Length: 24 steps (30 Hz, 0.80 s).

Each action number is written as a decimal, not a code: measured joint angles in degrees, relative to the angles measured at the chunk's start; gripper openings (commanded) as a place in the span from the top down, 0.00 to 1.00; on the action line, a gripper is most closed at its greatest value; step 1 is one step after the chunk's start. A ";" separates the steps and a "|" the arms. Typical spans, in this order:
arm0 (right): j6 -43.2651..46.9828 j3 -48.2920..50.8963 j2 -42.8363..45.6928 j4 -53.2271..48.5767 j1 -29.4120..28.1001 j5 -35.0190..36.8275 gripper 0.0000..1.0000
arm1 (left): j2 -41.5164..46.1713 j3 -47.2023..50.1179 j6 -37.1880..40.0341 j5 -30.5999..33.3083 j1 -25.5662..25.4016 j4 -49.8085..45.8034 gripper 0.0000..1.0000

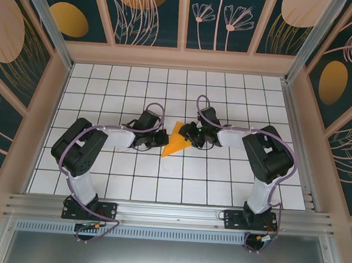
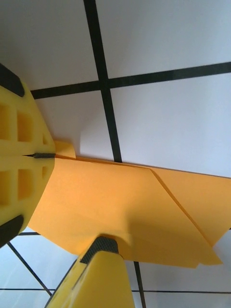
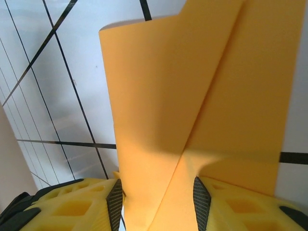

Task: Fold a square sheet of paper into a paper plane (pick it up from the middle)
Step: Fourth fold the wing at the center of the table.

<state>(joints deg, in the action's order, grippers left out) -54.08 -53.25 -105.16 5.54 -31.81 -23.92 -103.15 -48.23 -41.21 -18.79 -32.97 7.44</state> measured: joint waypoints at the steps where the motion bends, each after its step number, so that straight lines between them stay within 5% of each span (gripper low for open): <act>1: -0.04 -0.02 -0.02 -0.02 0.00 0.09 0.55 | 0.00 0.15 0.02 0.02 0.00 0.02 0.94; 9: -0.07 -1.79 -1.57 -0.22 0.00 -0.02 0.55 | 0.07 0.35 0.00 0.17 0.00 0.17 0.91; 16: -0.04 -2.25 -1.88 -0.39 0.00 0.11 0.55 | 3.48 0.94 0.28 -0.74 0.04 0.52 0.73; 24: -0.07 -0.66 0.20 -0.11 0.00 0.83 0.51 | 2.38 -1.51 2.54 -4.02 0.09 1.79 0.67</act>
<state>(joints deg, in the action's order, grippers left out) -54.15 -53.91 -104.97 5.43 -31.81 -23.09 -100.77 -49.74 -38.68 -22.81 -32.88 9.23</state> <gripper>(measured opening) 0.483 0.321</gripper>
